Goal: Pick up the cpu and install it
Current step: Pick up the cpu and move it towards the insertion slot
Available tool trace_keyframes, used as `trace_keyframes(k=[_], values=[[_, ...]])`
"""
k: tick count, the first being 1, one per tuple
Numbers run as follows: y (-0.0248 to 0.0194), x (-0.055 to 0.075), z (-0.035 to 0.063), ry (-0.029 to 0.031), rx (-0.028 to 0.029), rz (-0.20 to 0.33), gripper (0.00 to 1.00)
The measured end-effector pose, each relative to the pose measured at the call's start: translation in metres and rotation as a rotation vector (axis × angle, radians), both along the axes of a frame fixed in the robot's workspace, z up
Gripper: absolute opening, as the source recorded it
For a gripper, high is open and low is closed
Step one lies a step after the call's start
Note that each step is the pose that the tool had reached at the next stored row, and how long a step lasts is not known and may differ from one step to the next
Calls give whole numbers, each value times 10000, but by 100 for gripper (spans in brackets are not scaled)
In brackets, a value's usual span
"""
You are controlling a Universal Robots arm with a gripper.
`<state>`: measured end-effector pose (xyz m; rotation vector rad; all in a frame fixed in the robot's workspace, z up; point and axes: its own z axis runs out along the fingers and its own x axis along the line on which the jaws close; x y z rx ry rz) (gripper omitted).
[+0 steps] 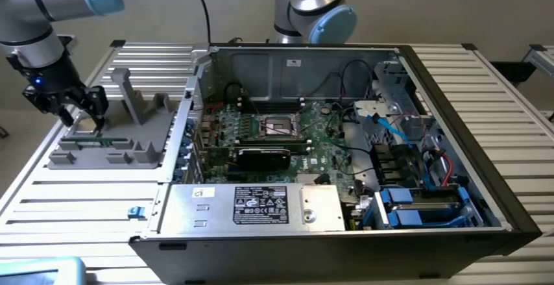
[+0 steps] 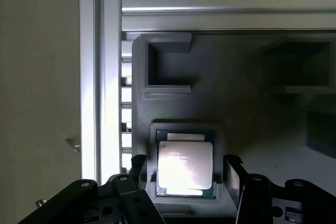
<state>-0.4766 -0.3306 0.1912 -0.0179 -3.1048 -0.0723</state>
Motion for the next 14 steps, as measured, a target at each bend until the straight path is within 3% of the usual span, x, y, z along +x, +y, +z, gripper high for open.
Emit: trace_keyframes(k=[8,14], values=[[7,2,-25,-2,0,-10,69],[8,3,-38,77,-1,-46,69]])
